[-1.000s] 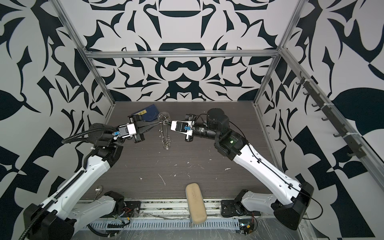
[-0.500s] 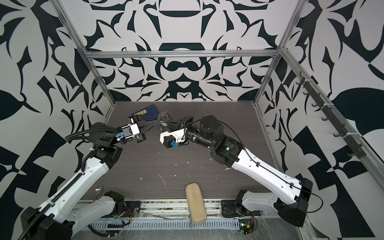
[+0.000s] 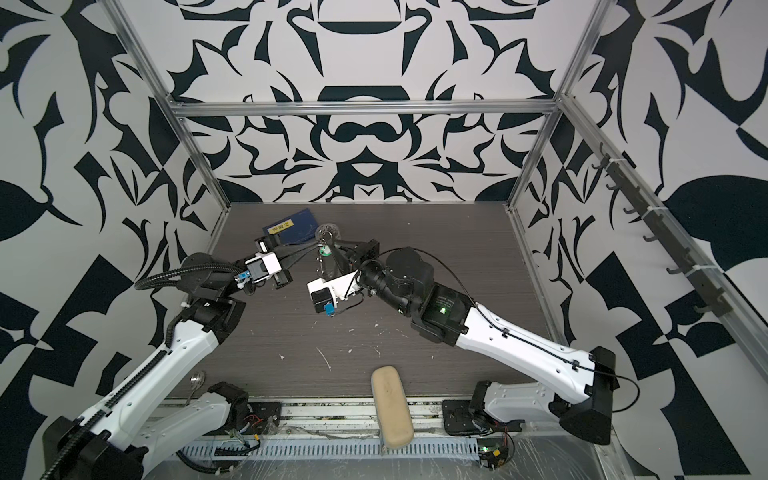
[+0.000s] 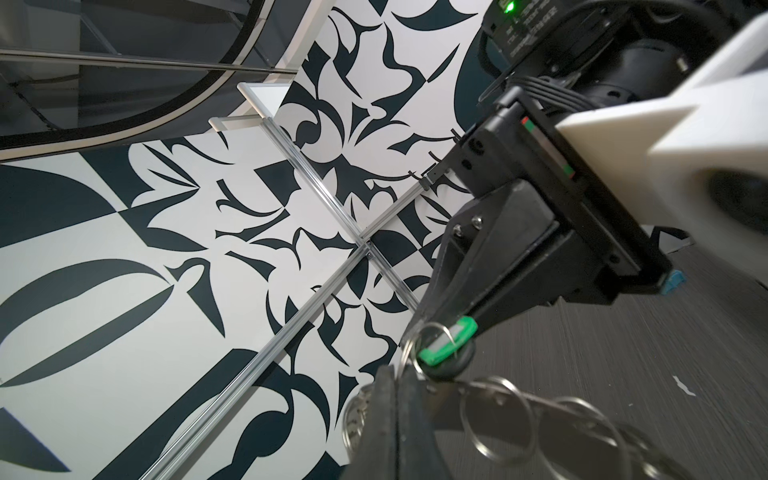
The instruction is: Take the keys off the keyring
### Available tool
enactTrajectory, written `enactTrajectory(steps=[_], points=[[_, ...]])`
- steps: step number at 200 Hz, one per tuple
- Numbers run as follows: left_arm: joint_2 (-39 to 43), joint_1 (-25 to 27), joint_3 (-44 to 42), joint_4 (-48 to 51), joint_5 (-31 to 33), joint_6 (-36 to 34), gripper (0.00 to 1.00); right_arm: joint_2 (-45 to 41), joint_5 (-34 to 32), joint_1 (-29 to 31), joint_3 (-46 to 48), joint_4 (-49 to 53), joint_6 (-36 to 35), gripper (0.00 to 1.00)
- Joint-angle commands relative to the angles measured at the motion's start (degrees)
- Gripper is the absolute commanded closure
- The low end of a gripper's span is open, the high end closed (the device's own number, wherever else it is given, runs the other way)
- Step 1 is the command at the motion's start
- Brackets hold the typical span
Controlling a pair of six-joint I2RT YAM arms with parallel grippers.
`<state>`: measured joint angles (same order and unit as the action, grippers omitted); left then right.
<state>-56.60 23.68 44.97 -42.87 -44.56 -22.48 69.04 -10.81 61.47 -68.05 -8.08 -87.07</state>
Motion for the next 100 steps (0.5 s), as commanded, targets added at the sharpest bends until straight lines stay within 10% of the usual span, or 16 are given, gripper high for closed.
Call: enactTrajectory(steps=[1, 100], points=[[-0.25, 0.15, 0.64, -7.58, 4.41, 2.35, 1.0, 2.54, 2.14, 4.09, 2.34, 0.1, -7.75, 1.0], [-3.81, 0.05, -2.06, -26.77, 7.64, 14.85, 1.0, 0.29, -2.78, 7.08, 4.71, -3.69, -6.79, 1.0]])
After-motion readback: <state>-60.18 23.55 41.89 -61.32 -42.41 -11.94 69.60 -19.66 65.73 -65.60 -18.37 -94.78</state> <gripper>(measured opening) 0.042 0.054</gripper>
